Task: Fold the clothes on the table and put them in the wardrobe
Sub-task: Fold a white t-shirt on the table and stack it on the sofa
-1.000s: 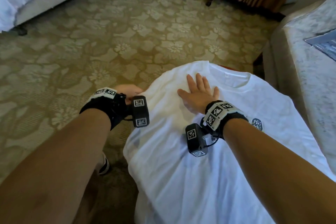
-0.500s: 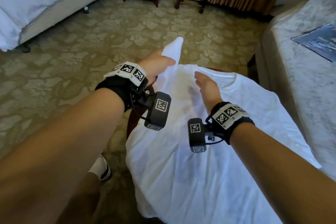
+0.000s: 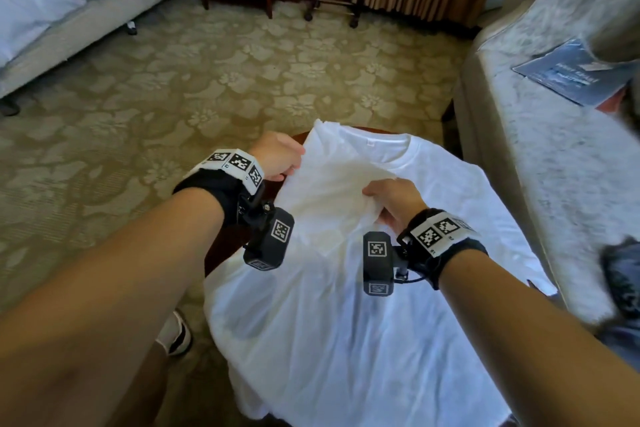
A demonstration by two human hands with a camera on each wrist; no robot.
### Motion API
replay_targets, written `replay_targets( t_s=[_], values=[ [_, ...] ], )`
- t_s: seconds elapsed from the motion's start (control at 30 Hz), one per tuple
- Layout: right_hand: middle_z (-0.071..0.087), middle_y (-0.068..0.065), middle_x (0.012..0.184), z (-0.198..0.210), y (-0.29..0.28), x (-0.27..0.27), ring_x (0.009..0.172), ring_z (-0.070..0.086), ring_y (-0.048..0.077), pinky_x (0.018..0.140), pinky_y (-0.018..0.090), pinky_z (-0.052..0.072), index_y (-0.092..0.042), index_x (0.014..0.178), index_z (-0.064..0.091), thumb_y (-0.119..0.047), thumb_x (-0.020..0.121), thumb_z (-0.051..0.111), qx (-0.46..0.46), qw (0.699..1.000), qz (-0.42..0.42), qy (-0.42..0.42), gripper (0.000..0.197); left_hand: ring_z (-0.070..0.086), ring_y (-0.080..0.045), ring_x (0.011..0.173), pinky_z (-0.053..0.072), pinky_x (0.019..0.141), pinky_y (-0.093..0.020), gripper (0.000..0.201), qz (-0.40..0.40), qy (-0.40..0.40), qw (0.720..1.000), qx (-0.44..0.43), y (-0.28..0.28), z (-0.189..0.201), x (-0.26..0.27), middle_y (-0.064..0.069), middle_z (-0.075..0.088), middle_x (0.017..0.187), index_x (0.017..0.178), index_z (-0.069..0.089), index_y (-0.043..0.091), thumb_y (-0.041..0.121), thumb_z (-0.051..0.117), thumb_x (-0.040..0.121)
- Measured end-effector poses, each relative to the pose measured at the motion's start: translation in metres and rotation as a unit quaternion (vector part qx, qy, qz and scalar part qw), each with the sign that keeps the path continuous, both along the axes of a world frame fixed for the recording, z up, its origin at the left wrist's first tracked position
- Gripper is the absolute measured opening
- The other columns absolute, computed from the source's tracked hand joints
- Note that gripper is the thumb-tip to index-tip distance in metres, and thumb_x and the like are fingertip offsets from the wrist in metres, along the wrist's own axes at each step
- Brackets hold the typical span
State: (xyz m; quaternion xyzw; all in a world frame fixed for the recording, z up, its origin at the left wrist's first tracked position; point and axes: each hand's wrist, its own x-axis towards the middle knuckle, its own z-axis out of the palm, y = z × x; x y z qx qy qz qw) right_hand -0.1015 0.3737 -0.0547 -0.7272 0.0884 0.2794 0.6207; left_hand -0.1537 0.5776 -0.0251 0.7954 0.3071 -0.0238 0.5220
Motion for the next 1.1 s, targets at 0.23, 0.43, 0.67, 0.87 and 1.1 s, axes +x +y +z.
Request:
replay_targets(
  t_s=[0.23,0.43,0.67,0.87,1.1],
  values=[
    [0.056,0.014,0.076,0.015,0.005,0.011,0.065,0.055,0.028,0.062,0.036,0.043,0.007,0.098,0.063,-0.007,0.058,0.054,-0.050,0.997,0.026,-0.043,0.043,0.063,-0.025,0.105,0.053,0.089,-0.034,0.038,-0.067,-0.034,0.987,0.144,0.002,-0.004,0.054,-0.005,0.060,0.127,0.126,0.059,0.024,0.010,0.053,0.091],
    [0.046,0.010,0.064,0.000,-0.013,0.022,0.046,0.031,0.018,0.044,0.024,0.023,-0.009,0.096,0.060,-0.001,0.078,0.052,-0.062,0.994,0.091,-0.023,0.021,0.061,-0.033,0.071,0.048,0.055,-0.030,0.042,-0.176,0.101,0.954,0.220,0.007,-0.021,0.100,-0.019,0.062,0.103,0.134,0.049,0.016,0.003,0.049,0.094],
    [0.047,0.010,0.058,0.006,-0.009,0.024,0.042,0.041,0.021,0.040,0.021,0.030,-0.006,0.079,0.058,0.000,0.075,0.052,-0.064,0.994,0.075,-0.052,0.009,0.043,-0.022,0.059,0.034,0.049,-0.026,0.016,-0.093,0.059,0.979,0.171,0.024,-0.030,0.110,-0.013,0.046,0.078,0.088,0.047,0.017,0.002,0.048,0.091],
    [0.061,0.005,0.073,0.007,-0.009,0.048,0.059,0.057,0.020,0.051,0.025,0.044,-0.012,0.098,0.060,0.003,0.080,0.054,-0.065,0.990,-0.003,-0.128,0.024,0.059,-0.036,0.093,0.048,0.075,-0.039,0.033,-0.142,0.110,0.937,0.299,0.032,-0.014,0.115,-0.020,0.058,0.112,0.125,0.054,0.004,-0.003,0.045,0.093],
    [0.052,-0.007,0.084,-0.018,-0.015,0.059,0.064,0.053,0.006,0.042,0.015,0.040,-0.019,0.119,0.051,-0.010,0.088,0.055,-0.189,0.967,-0.040,-0.168,0.033,0.060,-0.032,0.081,0.045,0.066,-0.035,0.037,-0.170,0.157,0.913,0.337,0.030,-0.034,0.129,-0.017,0.057,0.095,0.132,0.039,0.003,0.003,0.038,0.095]
  ],
)
